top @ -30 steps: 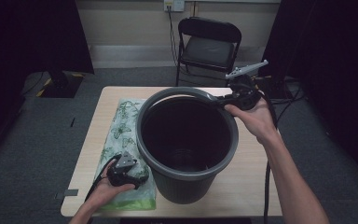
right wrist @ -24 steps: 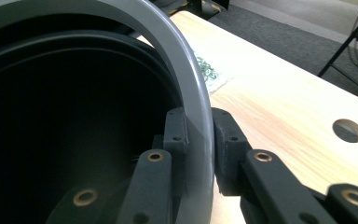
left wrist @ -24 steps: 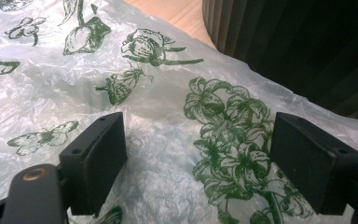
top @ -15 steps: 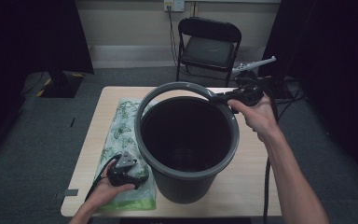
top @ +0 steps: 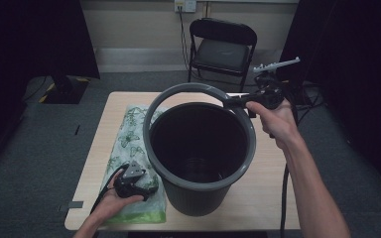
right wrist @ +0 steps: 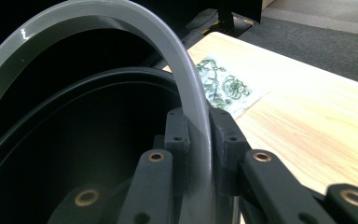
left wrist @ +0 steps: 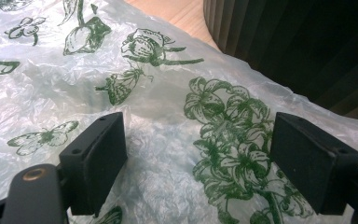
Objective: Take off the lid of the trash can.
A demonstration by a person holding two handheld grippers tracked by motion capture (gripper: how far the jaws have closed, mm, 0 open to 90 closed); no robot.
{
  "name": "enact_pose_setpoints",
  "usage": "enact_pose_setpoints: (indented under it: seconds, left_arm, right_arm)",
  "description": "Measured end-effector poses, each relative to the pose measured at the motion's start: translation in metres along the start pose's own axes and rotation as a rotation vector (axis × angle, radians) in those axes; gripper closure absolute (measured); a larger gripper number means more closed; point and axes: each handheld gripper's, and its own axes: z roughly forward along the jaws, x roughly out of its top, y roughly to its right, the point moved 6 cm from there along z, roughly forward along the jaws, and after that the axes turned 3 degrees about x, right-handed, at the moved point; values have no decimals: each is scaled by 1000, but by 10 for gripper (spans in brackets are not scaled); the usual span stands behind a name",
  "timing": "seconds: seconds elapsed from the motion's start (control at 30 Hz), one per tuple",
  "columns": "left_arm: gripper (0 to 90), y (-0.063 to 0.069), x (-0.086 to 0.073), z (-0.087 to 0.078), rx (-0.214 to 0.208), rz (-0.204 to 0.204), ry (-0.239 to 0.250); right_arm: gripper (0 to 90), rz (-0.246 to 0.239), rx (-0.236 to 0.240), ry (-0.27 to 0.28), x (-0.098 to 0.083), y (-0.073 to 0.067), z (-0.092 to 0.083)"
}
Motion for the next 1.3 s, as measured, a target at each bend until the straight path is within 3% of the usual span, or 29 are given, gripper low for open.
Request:
enact_pose_setpoints:
  seconds: [0.3, 0.43, 0.47, 0.5, 0.63, 0.73, 1.03, 1.27, 1.3]
  left_arm:
    - [178, 0, 0, 0, 5, 2, -3]
    - [178, 0, 0, 0, 1, 0, -1]
    - [178, 0, 0, 0, 2, 0, -2]
    - [178, 0, 0, 0, 2, 0, -2]
    - [178, 0, 0, 0, 2, 0, -2]
    - [178, 0, 0, 0, 5, 1, -3]
    - [178, 0, 0, 0, 4, 0, -2]
    - [177, 0, 0, 0, 3, -1, -2]
    - [178, 0, 0, 0, 4, 0, -3]
  right_arm:
    - [790, -24, -21, -51, -8, -6, 8]
    - [791, 7, 46, 17, -1, -6, 1]
    - [791, 25, 86, 33, 1, -7, -2]
    - [792, 23, 50, 49, 5, -3, -9]
    - [793, 34, 30, 48, 4, 2, -11]
    - [794, 50, -31, 42, 0, 11, -6]
    - [796, 164, -146, 135, 6, 33, 0]
    - [796, 221, -219, 149, 11, 44, 2]
    - [797, 236, -272, 157, 14, 48, -1]
